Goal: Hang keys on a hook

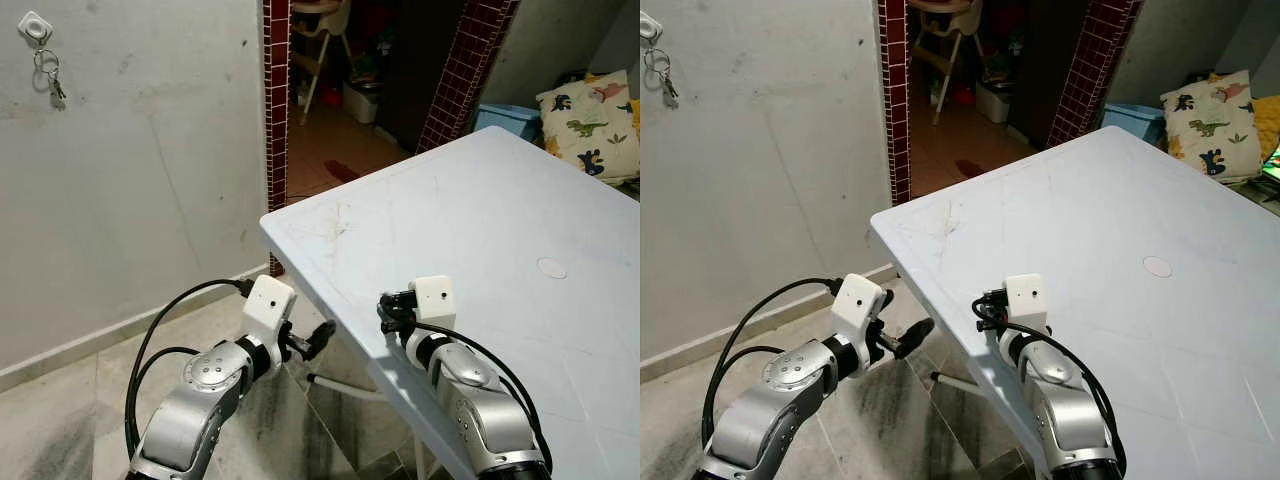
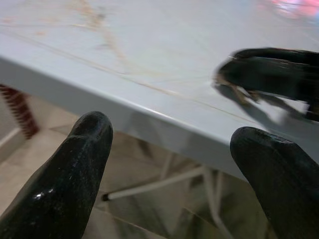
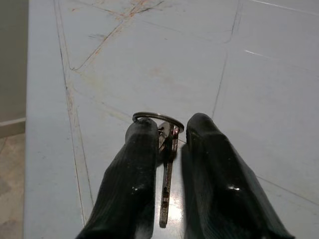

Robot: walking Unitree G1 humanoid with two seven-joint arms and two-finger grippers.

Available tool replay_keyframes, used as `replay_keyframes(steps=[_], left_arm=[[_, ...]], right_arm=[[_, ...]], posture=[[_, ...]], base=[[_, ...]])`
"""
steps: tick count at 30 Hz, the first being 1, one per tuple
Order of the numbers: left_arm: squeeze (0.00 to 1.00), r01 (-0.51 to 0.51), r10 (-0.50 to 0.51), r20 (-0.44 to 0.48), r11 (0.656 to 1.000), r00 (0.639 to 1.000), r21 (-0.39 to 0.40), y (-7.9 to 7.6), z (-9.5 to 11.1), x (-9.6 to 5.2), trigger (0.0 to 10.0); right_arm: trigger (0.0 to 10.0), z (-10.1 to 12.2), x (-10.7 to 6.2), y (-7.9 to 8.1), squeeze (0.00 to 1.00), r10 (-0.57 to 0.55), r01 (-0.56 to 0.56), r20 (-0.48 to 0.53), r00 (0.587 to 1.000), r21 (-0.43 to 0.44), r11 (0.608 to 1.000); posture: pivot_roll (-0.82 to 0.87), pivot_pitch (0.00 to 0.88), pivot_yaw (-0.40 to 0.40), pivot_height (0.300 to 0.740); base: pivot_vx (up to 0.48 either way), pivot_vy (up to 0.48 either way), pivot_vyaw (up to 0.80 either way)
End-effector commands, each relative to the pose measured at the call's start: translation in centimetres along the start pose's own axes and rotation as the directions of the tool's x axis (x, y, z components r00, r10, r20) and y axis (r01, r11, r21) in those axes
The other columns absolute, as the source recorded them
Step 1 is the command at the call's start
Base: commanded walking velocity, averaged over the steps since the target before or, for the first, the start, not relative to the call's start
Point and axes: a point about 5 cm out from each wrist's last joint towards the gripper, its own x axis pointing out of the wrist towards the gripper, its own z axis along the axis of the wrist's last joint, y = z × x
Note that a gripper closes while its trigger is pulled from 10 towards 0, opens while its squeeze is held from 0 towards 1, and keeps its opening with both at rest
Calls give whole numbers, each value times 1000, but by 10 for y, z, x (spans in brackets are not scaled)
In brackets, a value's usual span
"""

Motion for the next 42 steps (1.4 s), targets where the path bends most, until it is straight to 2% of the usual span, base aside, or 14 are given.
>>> replay_keyframes(steps=[1, 11, 14, 18, 22, 26, 31, 35, 37, 38, 39, 40, 41, 42], left_arm=[[0, 80, -80, -3, 997, 997, 0, -12, 1, 2, 10000], [0, 111, -110, -14, 994, 994, 9, -16, -1, 3, 10000], [0, 114, -114, -18, 993, 993, 11, -16, -2, 2, 10000], [0, 114, -114, -18, 993, 993, 10, -16, -2, 3, 10000], [0, 114, -114, -15, 993, 993, 10, -16, -2, 3, 10000], [0, 112, -112, -16, 994, 994, 11, -16, -2, 3, 10000], [0, 106, -106, -17, 994, 994, 11, -15, -3, 3, 10000], [0, 106, -106, -18, 994, 994, 10, -15, -3, 3, 10000], [0, 107, -107, -19, 994, 994, 11, -15, -4, 3, 10000], [0, 108, -108, -19, 994, 994, 12, -15, -3, 3, 10000], [0, 108, -108, -19, 994, 994, 12, -15, -3, 3, 10000], [0, 108, -107, -19, 994, 994, 13, -15, -3, 3, 10000], [0, 107, -107, -19, 994, 994, 12, -15, -3, 3, 10000], [0, 106, -106, -19, 994, 994, 12, -15, -3, 3, 10000]], right_arm=[[10000, 2, 2, 0, 1000, -3, 3, 9, 1000, -17, 1000], [10000, 12, 3, 3, 1000, 16, -14, 50, 999, -37, 999], [10000, 23, -2, -1, 1000, 25, -14, 103, 994, -108, 994], [10000, 26, -2, -4, 1000, 17, -4, 112, 994, -120, 993], [10000, 33, -2, -11, 1000, 18, 8, 143, 990, -176, 984], [10000, 30, -1, -15, 1000, 31, -5, 104, 994, -243, 970], [10000, 19, 0, -17, 1000, 59, -46, 40, 997, -264, 963], [10000, 16, 1, -18, 1000, 79, -71, 16, 997, -299, 952], [10000, 16, 2, -19, 1000, 73, -65, 20, 997, -284, 957], [10000, 15, 3, -21, 847, 70, -63, 14, 997, -290, 955], [10000, 15, 3, -21, 847, 70, -63, 14, 997, -290, 955], [10000, 14, 3, -21, 318, 74, -68, 11, 997, -281, 957], [10000, 14, 3, -21, 0, 81, -74, 15, 997, -275, 958], [10000, 14, 3, -21, 0, 86, -78, 17, 996, -273, 959]], posture=[[162, 0, -79, 740], [159, 0, -80, 740], [154, 0, -81, 740], [151, 0, -81, 740], [150, 0, -81, 740], [148, 0, -79, 740], [149, 0, -82, 740], [148, 0, -82, 740], [148, 0, -80, 740], [150, 0, -81, 740], [150, 0, -81, 740], [151, 0, -81, 740], [151, 0, -81, 740], [151, 0, -81, 740]], base=[[0, 0, 0], [0, 0, 0], [0, 0, 0], [0, 0, 0], [0, 0, 0], [0, 0, 0], [0, 0, 0], [0, 0, 0], [0, 0, 0], [0, 0, 0], [0, 0, 0], [0, 0, 0], [0, 0, 0], [0, 0, 0]])
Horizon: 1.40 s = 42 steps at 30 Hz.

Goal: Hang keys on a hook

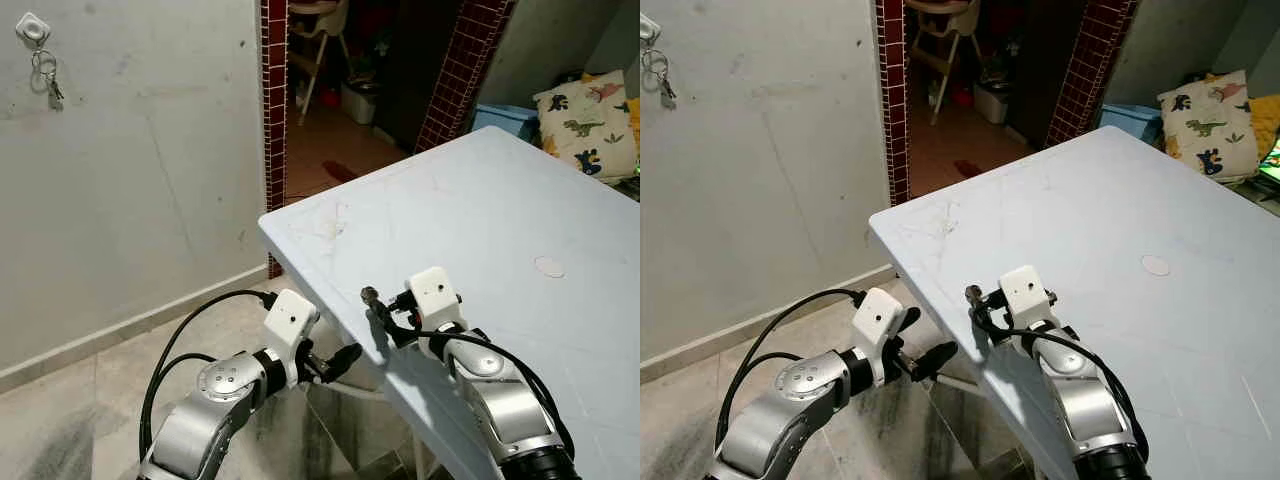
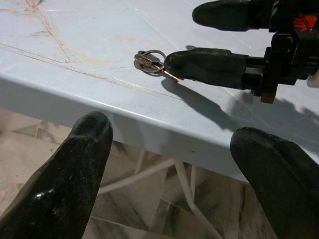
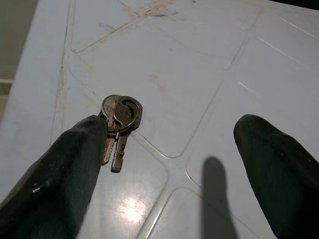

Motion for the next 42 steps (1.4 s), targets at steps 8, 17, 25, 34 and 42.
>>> replay_keyframes(steps=[8, 17, 25, 34, 42], left_arm=[[0, -5, 5, 6, 1000, 1000, 6, 2, 3, -3, 10000], [0, -105, 105, -10, 994, 994, -24, 19, -6, -20, 10000], [0, -100, 100, -29, 995, 995, -13, 20, -11, -25, 10000], [0, -94, 94, -16, 996, 995, -9, 19, -6, -20, 10000], [0, -93, 93, -11, 996, 996, -10, 19, -5, -19, 10000]], right_arm=[[10000, 11, 0, -4, 0, 32, -39, 117, 993, 59, 998], [10000, 0, 7, 6, 0, -3, -3, 45, 999, 141, 990], [10000, 1, 10, 22, 0, -30, 29, 0, 1000, 232, 972], [0, -10, 8, 20, 0, -97, 126, -105, 990, 331, 935], [0, -6, 8, 17, 0, -126, 163, -121, 985, 373, 913]], posture=[[153, 0, -70, 740], [172, 0, -72, 740], [178, 0, -71, 740], [172, 0, -70, 740], [174, 0, -72, 740]], base=[[0, 0, 0], [0, 0, 0], [0, 0, 0], [0, 0, 0], [0, 0, 0]])
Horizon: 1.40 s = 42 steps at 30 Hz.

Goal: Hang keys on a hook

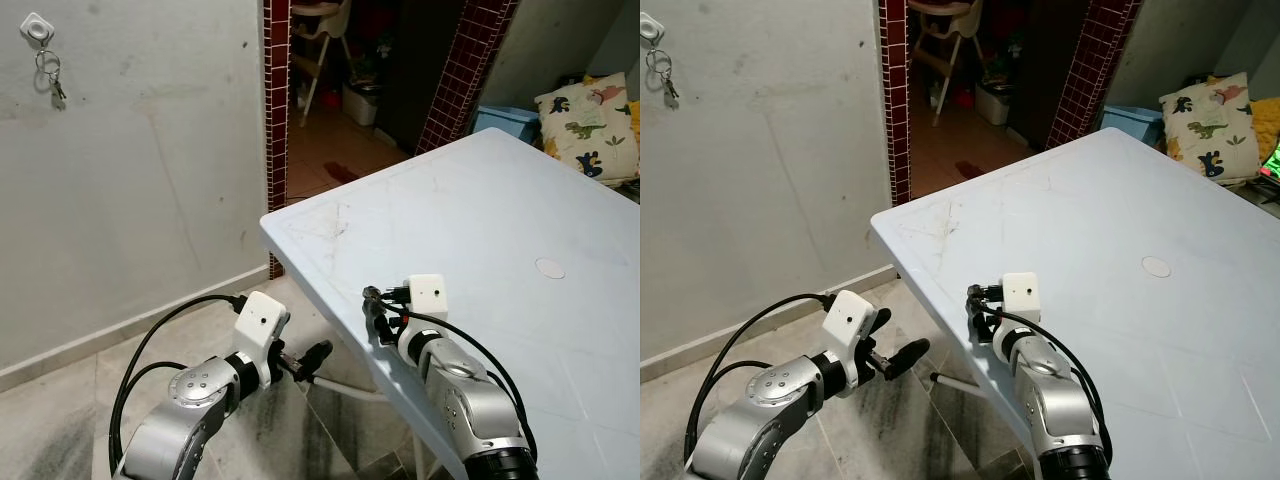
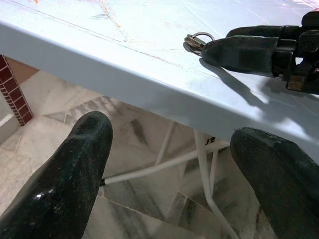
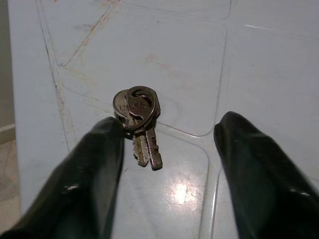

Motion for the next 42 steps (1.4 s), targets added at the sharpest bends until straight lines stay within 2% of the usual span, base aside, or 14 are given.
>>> replay_keyframes(steps=[1, 2, 3, 4, 6, 7, 8, 10, 32, 33, 35, 36, 38, 42], left_arm=[[0, 13, -13, 9, 1000, 1000, 7, -2, 3, 2, 10000], [0, 13, -13, 9, 1000, 1000, 7, -2, 3, 2, 10000], [0, 14, -14, 10, 1000, 1000, 7, -2, 3, 2, 10000], [0, 16, -16, 11, 1000, 1000, 7, -3, 4, 3, 10000], [0, 16, -16, 11, 1000, 1000, 7, -3, 4, 3, 10000], [0, 17, -17, 12, 1000, 1000, 6, -4, 4, 3, 10000], [0, 19, -19, 11, 1000, 1000, 6, -4, 4, 4, 10000], [0, 20, -20, 11, 1000, 1000, 6, -5, 4, 4, 10000], [0, 25, -25, 14, 1000, 1000, 5, -7, 5, 6, 10000], [0, 25, -25, 14, 1000, 1000, 5, -7, 5, 6, 10000], [0, 25, -25, 14, 1000, 1000, 5, -7, 5, 6, 10000], [0, 25, -25, 14, 1000, 1000, 5, -7, 5, 6, 10000], [0, 24, -24, 14, 1000, 1000, 4, -7, 5, 6, 10000], [0, 25, -25, 15, 1000, 1000, 4, -7, 5, 6, 10000]], right_arm=[[0, 3, -2, -3, 0, -20, 20, -3, 1000, 22, 1000], [1412, 4, -2, -2, 0, -15, 15, 2, 1000, 26, 1000], [1412, 4, -3, -1, 0, -12, 12, 5, 1000, 30, 999], [6235, 7, -3, 1, 0, -8, 7, 16, 1000, 46, 999], [6235, 8, -3, 2, 0, -6, 5, 19, 1000, 53, 999], [7137, 9, -3, 3, 0, -5, 4, 21, 1000, 56, 998], [9451, 12, -4, 5, 0, -4, 2, 31, 1000, 61, 998], [10000, 14, -4, 6, 0, -1, -1, 37, 999, 61, 998], [10000, -2, 9, 15, 0, 11, -13, 26, 1000, 106, 994], [4588, -2, 11, 15, 0, 11, -14, 28, 1000, 104, 994], [3020, -2, 12, 15, 0, 10, -13, 32, 999, 105, 994], [3020, -2, 12, 15, 0, 9, -13, 32, 999, 105, 994], [0, -2, 14, 15, 0, 8, -12, 37, 999, 107, 994], [0, -3, 15, 14, 0, 3, -8, 41, 999, 115, 993]], posture=[[172, 0, -72, 740], [172, 0, -73, 740], [172, 0, -73, 740], [171, 0, -73, 740], [171, 0, -73, 740], [170, 0, -72, 740], [169, 0, -73, 740], [169, 0, -73, 740], [174, 0, -75, 740], [177, 0, -75, 740], [177, 0, -75, 740], [178, 0, -75, 740], [178, 0, -75, 740], [179, 0, -76, 740]], base=[[0, 0, 0], [0, 0, 0], [0, 0, 0], [0, 0, 0], [0, 0, 0], [0, 0, 0], [0, 0, 0], [0, 0, 0], [0, 0, 0], [0, 0, 0], [0, 0, 0], [0, 0, 0], [0, 0, 0], [0, 0, 0]])
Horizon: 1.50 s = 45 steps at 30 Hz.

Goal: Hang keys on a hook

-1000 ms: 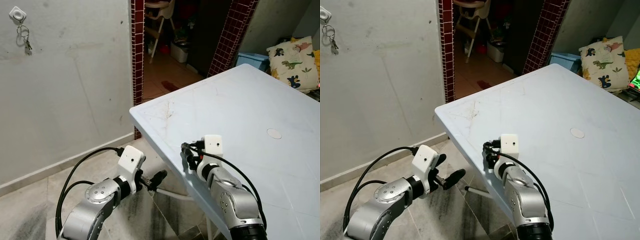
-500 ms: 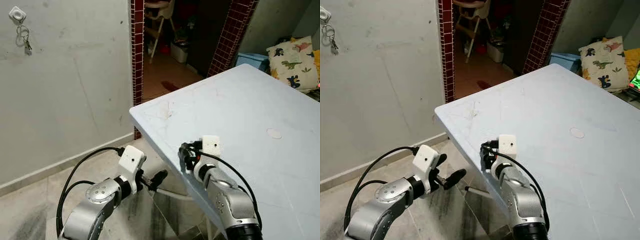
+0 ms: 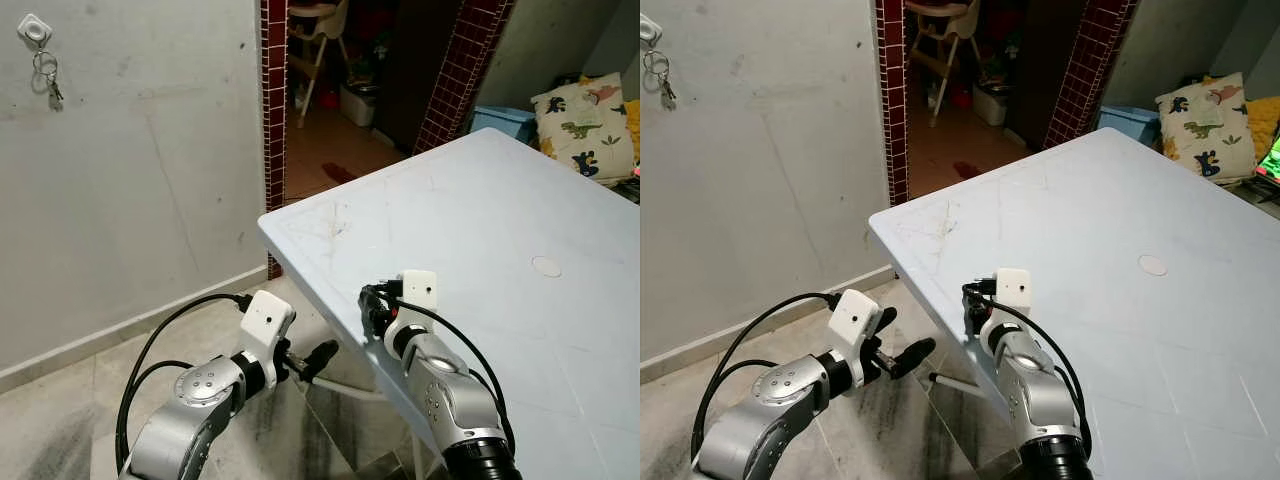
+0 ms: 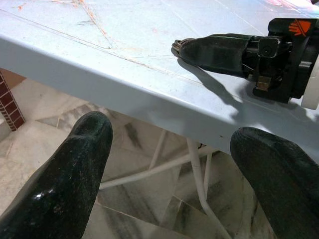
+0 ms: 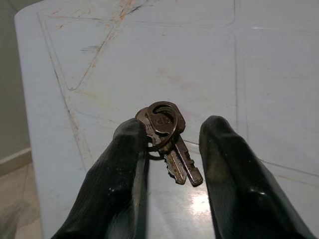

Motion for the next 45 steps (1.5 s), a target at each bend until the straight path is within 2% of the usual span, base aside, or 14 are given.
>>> replay_keyframes(steps=[1, 21, 25, 30, 32, 33, 36, 37, 40, 41, 42, 45], left_arm=[[0, 8, -8, 3, 1000, 1000, 10, -2, 2, 2, 10000], [0, 10, -10, 6, 1000, 1000, 12, -2, 3, 4, 10000], [0, 10, -10, 6, 1000, 1000, 14, -3, 3, 5, 10000], [0, 8, -9, 7, 1000, 1000, 17, -2, 3, 5, 10000], [0, 8, -8, 9, 1000, 1000, 18, -2, 4, 5, 10000], [0, 8, -8, 9, 1000, 1000, 18, -2, 4, 5, 10000], [0, 4, -4, 14, 1000, 1000, 21, -1, 5, 6, 10000], [0, -12, 12, 25, 1000, 1000, 28, 1, 6, 6, 10000], [0, -29, 28, 37, 999, 999, 31, 3, 8, 7, 10000], [0, -42, 41, 47, 999, 998, 30, 5, 10, 8, 10000], [0, -65, 63, 66, 997, 996, 29, 8, 13, 9, 10000], [0, -79, 76, 76, 996, 994, 30, 10, 15, 9, 10000]], right_arm=[[0, 0, 2, -2, 0, -3, 3, -3, 1000, 11, 1000], [0, 4, 3, -9, 0, -36, 36, 29, 999, 2, 999], [0, 8, 3, -11, 0, -42, 44, 54, 998, -35, 998], [0, 19, 1, -11, 0, -33, 45, 111, 993, -107, 993], [0, 33, -1, -12, 0, -26, 55, 183, 983, -158, 986], [0, 33, -1, -12, 0, -26, 55, 183, 983, -158, 986], [0, 55, -6, -14, 0, -17, 73, 300, 954, -176, 982], [0, 71, -10, -14, 0, -6, 73, 385, 923, -160, 984], [0, 81, -14, -14, 0, 4, 70, 436, 900, -153, 986], [2706, 85, -15, -12, 0, 30, 45, 454, 891, -154, 987], [10000, 91, -18, -8, 0, 98, -1, 469, 878, -202, 979], [10000, 95, -20, -9, 0, 111, -1, 479, 871, -223, 975]], posture=[[178, 0, -76, 740], [174, 0, -76, 740], [173, 0, -74, 740], [171, 0, -73, 740], [170, 0, -72, 740], [170, 0, -72, 740], [171, 0, -72, 740], [172, 0, -72, 740], [172, 0, -72, 740], [174, 0, -73, 740], [174, 0, -72, 740], [177, 0, -71, 740]], base=[[0, 0, 0], [0, 0, 0], [0, 0, 0], [0, 0, 0], [0, 0, 0], [0, 0, 0], [0, 0, 0], [0, 0, 0], [0, 0, 0], [0, 0, 0], [0, 0, 0], [0, 0, 0]])
